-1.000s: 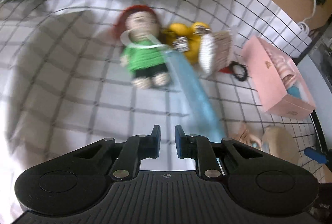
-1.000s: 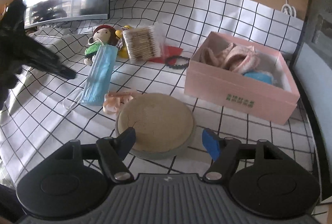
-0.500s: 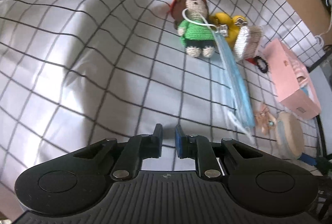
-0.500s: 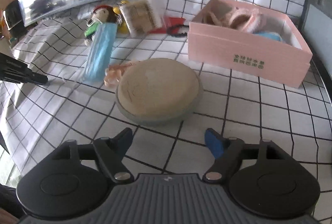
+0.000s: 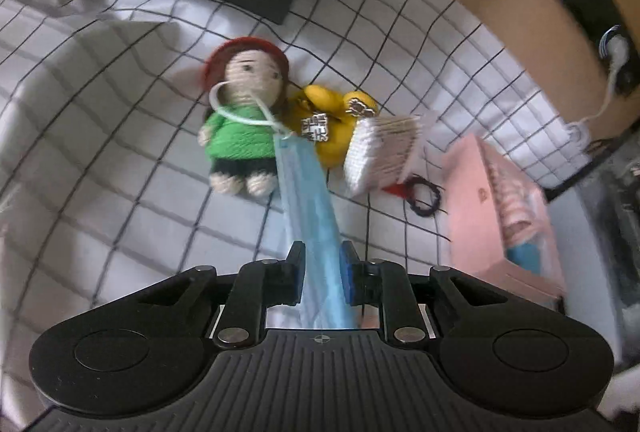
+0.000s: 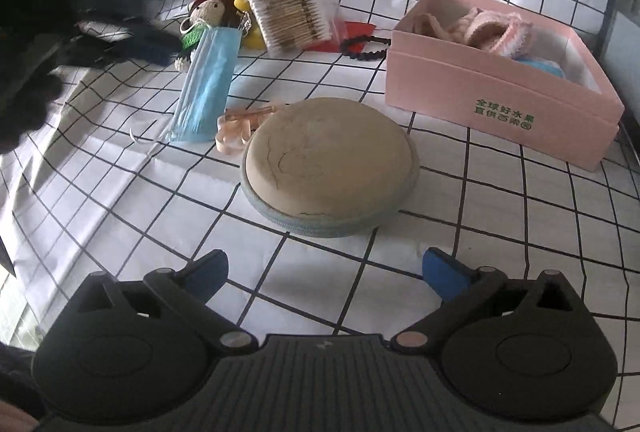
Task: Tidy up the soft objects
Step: 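Lift the blue face mask off the table with the left gripper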
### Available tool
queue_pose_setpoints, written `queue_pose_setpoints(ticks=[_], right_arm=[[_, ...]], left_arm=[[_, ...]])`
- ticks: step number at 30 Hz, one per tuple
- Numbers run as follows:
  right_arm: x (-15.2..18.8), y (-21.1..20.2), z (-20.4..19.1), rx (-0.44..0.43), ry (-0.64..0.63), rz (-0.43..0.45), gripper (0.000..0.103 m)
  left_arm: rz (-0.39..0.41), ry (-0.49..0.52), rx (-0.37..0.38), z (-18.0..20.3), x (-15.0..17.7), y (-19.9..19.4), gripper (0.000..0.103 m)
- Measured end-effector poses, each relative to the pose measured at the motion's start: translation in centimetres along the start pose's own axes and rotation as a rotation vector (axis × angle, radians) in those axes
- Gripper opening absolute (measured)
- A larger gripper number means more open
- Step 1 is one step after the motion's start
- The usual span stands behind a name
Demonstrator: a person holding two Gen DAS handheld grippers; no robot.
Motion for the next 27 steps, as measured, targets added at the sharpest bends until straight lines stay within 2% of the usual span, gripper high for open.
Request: queue_pose_setpoints(ticks=[4,8,9,10,15,20,23,27], right_arm=[[0.2,-0.2,0.2,-0.014,-0.025,0.003,0.103],[0.4,-0.2,-0.1,-0.009,-0.076,0.0,0.103],[0.5,-0.1,-0.3,-0.005,-0.087,0.0,0.103],[0.5,-0.1,-0.4,-0.001,-0.1,-0.001,0.103],[0.8,-0.3,-0.4,-0.007,-0.117,0.006,0.103],[0.9,-0.3,-0.3,0.002,-0.114,0.018,0.103],[0.9,-0.2,-0.3,0.004,-0.11,0.024,0.103],[1.0,-0.3,-0.2,0.004,-0.109,0.032,0.103]], left_arm=[[-0.022,0.014,-0.104,2.3,-0.5,3.7,0.021],[-0.079,-0.015,-0.116,2.8,0.1,6.7,0.021],[-0.087,0.002,-0.133,3.1,0.2,7.3,0.021],[-0.059,0.035,-0.146,3.5,0.1,7.5,0.021],[-0.018,0.245,-0.253,4.8,0.3,8.3,0.023],[0.025,0.325,-0.286,3.9,1.8,6.9,0.023],[0.023,0.323,-0.233,3.7,2.1,6.4,0.026],[0.005,0.215,-0.149,2.7,1.5,6.2,0.026]])
Point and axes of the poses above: each gripper's, at about its wrist camera, not at the fingertips, and y roughly the way its jaws point, z to its right, x to its underside, the point moved 5 cm from there along y, roughly the way its jaws point, and after that the axes turned 3 degrees about y, right-handed, at the moved point
